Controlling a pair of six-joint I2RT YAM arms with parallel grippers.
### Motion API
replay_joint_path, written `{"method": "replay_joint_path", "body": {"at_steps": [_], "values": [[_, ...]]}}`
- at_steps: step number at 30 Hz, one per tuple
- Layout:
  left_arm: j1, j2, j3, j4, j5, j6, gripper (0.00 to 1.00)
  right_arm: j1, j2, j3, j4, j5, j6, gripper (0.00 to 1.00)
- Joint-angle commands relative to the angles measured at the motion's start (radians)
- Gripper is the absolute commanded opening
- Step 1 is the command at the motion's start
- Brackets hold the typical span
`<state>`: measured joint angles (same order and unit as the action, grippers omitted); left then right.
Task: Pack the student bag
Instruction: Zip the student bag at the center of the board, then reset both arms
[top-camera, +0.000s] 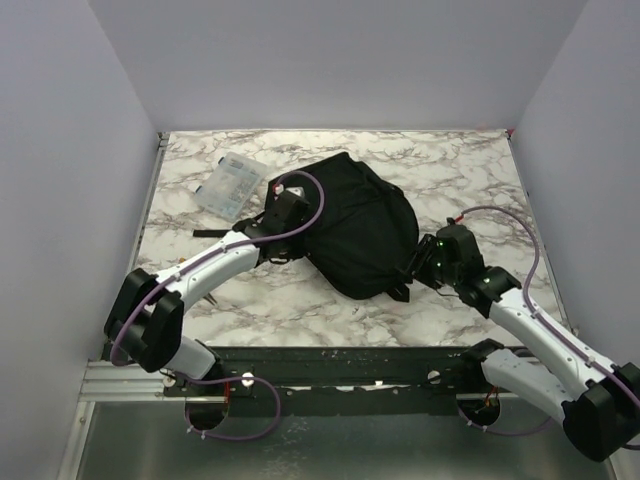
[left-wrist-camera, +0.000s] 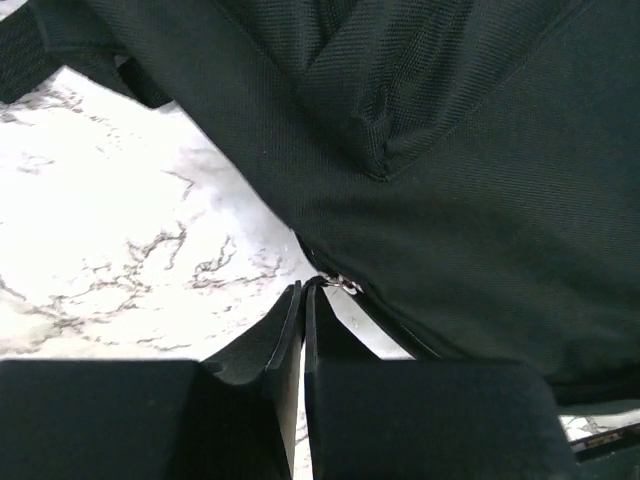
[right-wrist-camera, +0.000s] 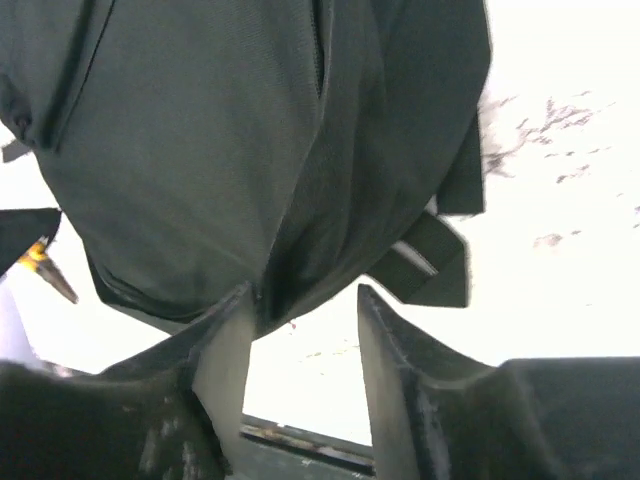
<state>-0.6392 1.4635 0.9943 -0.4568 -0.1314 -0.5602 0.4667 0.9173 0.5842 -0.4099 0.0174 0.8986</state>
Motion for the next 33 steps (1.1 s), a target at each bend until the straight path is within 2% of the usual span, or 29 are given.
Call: {"method": "replay_joint_path", "body": {"at_steps": [1,3,5,10,14,21,28,33], "values": [[0.029,-0.123,0.011,-0.076,0.046,0.024,0.17,-0.01,-0.078,0.121,-0.108,0.067,-0.181,0.57],[0.029,-0.226,-0.017,-0.063,0.098,0.027,0.35,-0.01,-0.126,0.173,-0.132,0.085,-0.237,0.71],[0.029,-0.339,-0.028,-0.061,0.155,0.035,0.47,-0.01,-0.154,0.232,-0.163,0.106,-0.284,0.83],[0.03,-0.618,-0.007,-0.069,0.252,0.055,0.65,-0.01,-0.164,0.398,-0.25,0.181,-0.373,0.93],[0.03,-0.838,0.02,-0.07,0.239,0.097,0.73,-0.01,-0.202,0.482,-0.248,0.264,-0.445,0.99],[0.03,-1.112,0.096,-0.097,0.069,0.185,0.83,-0.01,-0.241,0.646,-0.301,0.416,-0.535,1.0],[0.03,-1.229,0.114,-0.106,-0.064,0.227,0.84,-0.01,-0.344,0.683,-0.32,0.441,-0.54,1.0],[0.03,-1.244,0.093,-0.108,-0.052,0.215,0.84,-0.01,-0.34,0.677,-0.358,0.462,-0.52,1.0]]}}
